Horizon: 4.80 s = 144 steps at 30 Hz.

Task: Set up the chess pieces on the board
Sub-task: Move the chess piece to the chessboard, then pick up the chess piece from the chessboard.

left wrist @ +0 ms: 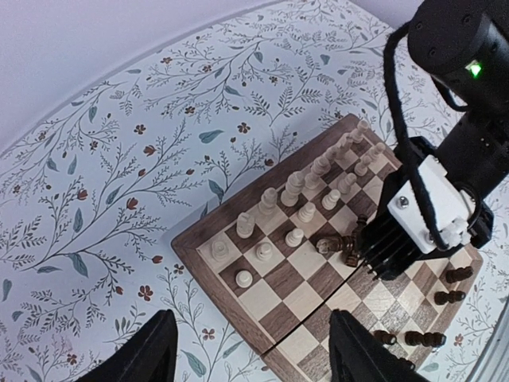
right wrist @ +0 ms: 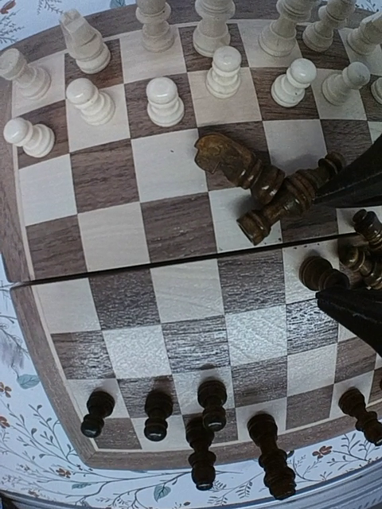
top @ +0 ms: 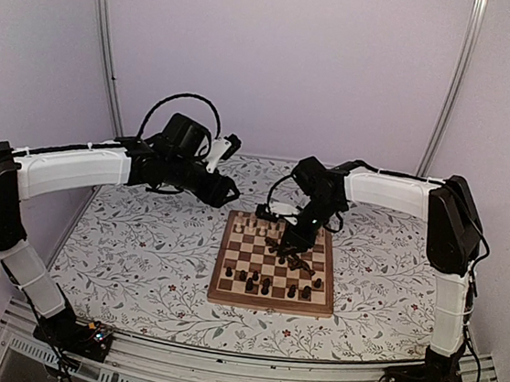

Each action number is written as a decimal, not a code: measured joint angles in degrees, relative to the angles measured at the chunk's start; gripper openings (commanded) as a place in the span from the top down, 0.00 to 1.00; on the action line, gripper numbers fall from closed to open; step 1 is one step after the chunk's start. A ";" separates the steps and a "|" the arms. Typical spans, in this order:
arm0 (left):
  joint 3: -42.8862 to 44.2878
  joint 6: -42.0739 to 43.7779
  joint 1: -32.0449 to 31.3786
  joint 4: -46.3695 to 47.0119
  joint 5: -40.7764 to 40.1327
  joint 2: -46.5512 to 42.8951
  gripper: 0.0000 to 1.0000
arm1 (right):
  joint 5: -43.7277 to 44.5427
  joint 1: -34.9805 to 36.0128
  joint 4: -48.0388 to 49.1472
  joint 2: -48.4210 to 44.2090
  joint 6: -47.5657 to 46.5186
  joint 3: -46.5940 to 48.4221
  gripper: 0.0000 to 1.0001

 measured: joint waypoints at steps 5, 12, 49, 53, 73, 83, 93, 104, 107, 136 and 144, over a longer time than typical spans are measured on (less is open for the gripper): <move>0.02 0.09 -0.02 -0.02 0.00 0.02 0.33 | 0.26 0.22 0.44 -0.11 0.02 -0.26 0.64; 0.13 0.15 -0.04 -0.15 0.00 0.26 0.32 | 0.20 0.20 0.39 -0.11 0.02 -0.26 0.64; 0.79 0.42 -0.39 -1.70 0.22 1.51 0.31 | -0.76 1.40 -0.28 -1.20 -0.59 -2.21 0.79; 0.79 0.44 -0.42 -1.79 0.22 1.53 0.31 | -0.72 2.10 -0.31 -0.87 -1.01 -2.21 0.86; 1.11 1.01 -0.52 -2.56 0.22 2.29 0.30 | -4.24 6.73 -1.14 -0.79 -1.55 -2.21 0.92; 1.31 1.22 -0.55 -2.73 0.22 2.47 0.30 | -5.35 8.46 -1.86 -0.79 -1.68 -2.21 0.80; 1.60 1.25 -0.79 -2.95 0.22 2.84 0.29 | -4.66 8.28 -1.84 -0.81 -1.46 -2.19 0.68; 1.64 1.25 -0.87 -2.97 0.28 3.45 0.29 | -5.38 1.14 -2.75 -5.18 -1.29 -1.03 0.67; 1.64 1.27 -0.90 -2.97 0.39 3.45 0.28 | -4.81 -1.57 -1.57 -7.98 -1.11 -2.60 0.67; 1.95 1.31 -1.16 -3.15 0.61 3.87 0.28 | 2.91 -4.39 1.14 -10.82 0.44 -15.78 0.57; 1.97 1.33 -1.18 -3.41 0.61 3.89 0.27 | 4.87 -3.21 1.51 -10.45 0.57 -17.84 0.58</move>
